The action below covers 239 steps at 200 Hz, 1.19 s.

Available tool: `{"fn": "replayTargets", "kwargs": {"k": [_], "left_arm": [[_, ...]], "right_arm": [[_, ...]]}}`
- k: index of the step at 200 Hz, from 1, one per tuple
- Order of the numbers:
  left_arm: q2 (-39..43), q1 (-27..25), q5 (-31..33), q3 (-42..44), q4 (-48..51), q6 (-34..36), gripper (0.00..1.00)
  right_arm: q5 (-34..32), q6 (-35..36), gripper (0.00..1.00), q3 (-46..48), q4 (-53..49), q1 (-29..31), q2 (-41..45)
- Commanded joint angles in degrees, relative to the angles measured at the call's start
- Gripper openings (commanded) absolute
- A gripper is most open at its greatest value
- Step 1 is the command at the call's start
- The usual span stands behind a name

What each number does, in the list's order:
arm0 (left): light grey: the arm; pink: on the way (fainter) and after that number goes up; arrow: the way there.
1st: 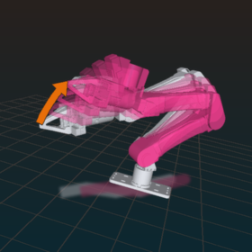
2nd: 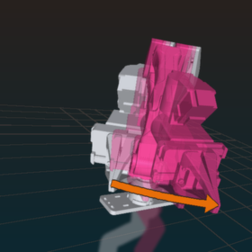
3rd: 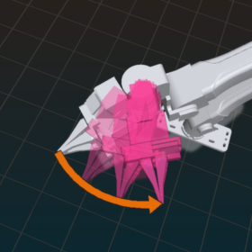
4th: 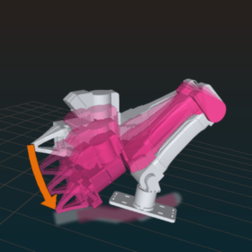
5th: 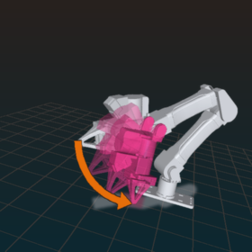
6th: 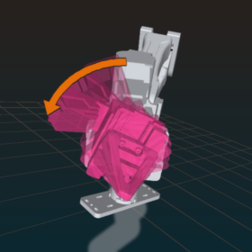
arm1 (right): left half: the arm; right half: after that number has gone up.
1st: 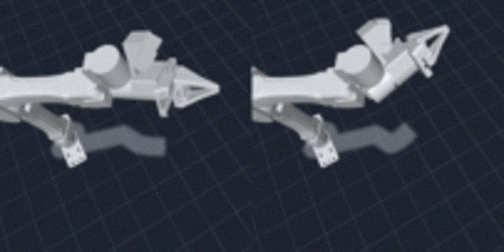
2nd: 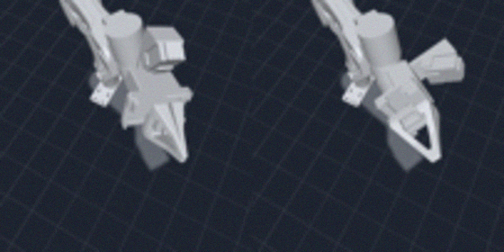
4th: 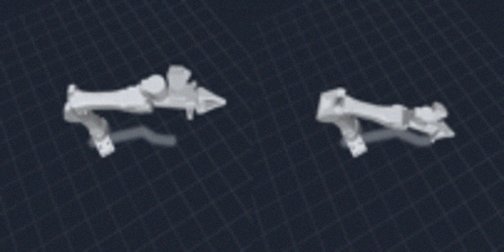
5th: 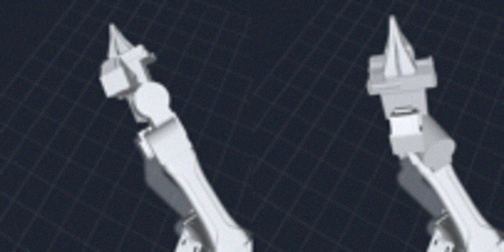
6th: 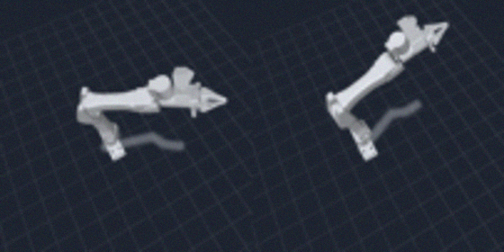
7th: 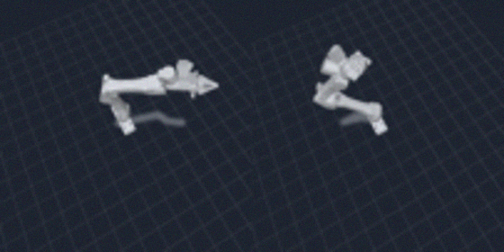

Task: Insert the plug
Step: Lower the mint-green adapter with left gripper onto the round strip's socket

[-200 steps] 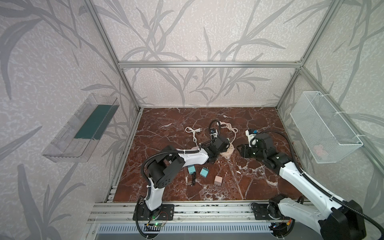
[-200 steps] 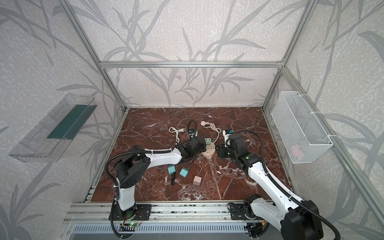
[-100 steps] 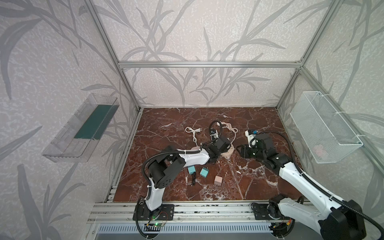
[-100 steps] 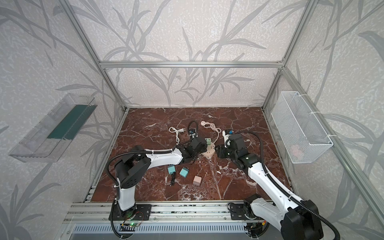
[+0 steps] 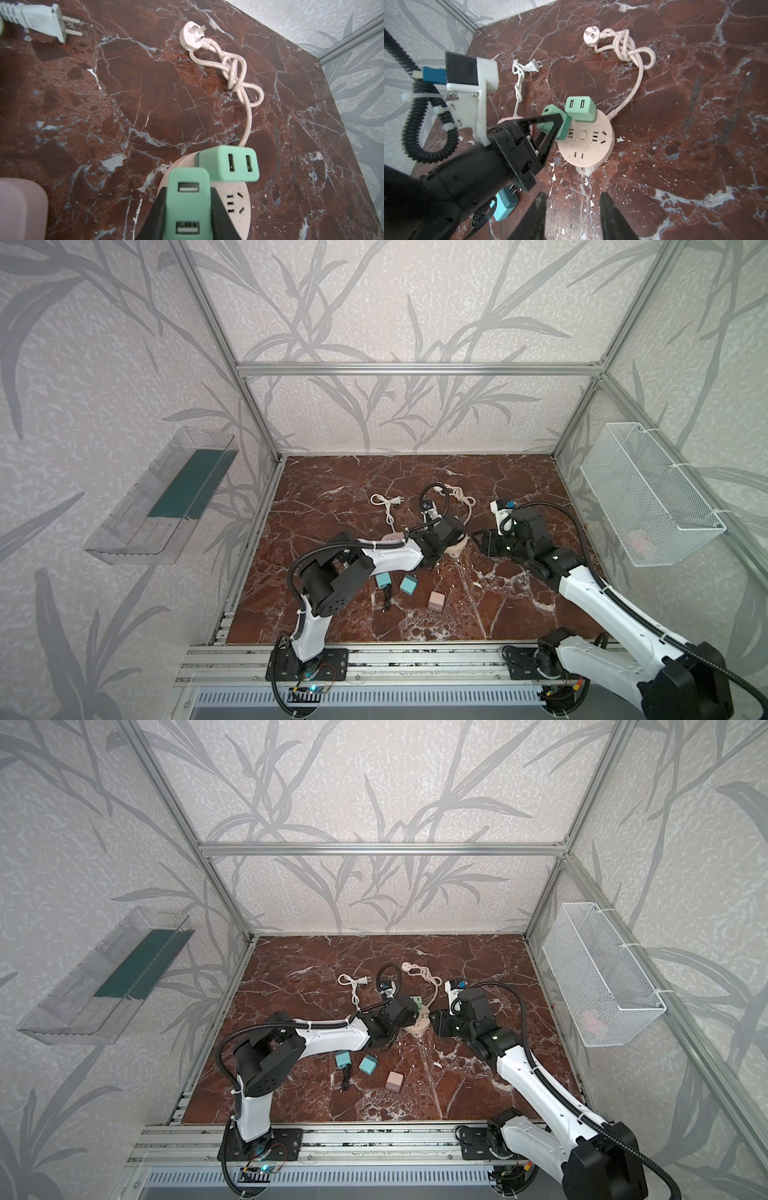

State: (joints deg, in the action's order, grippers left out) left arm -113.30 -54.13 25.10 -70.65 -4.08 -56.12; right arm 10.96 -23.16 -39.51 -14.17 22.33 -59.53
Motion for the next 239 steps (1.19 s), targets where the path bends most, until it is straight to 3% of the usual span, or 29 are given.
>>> {"fn": "replayTargets", "kwargs": {"k": [1,73,239], "left_arm": [[-1.66,-0.97,3.39,-1.41,5.21,0.89,0.0],[-1.66,-2.3,7.48,-2.75,10.03,4.78,0.0],[-7.76,-2.47,0.26,-7.42,21.0,5.33,0.0]], "right_arm": [[0.56,-0.49,0.43,0.65,0.91,-0.18,1.07],[0.81,-0.4,0.42,0.55,1.15,-0.21,0.29],[0.47,0.02,0.42,-0.1,1.23,-0.2,-1.53]]}}
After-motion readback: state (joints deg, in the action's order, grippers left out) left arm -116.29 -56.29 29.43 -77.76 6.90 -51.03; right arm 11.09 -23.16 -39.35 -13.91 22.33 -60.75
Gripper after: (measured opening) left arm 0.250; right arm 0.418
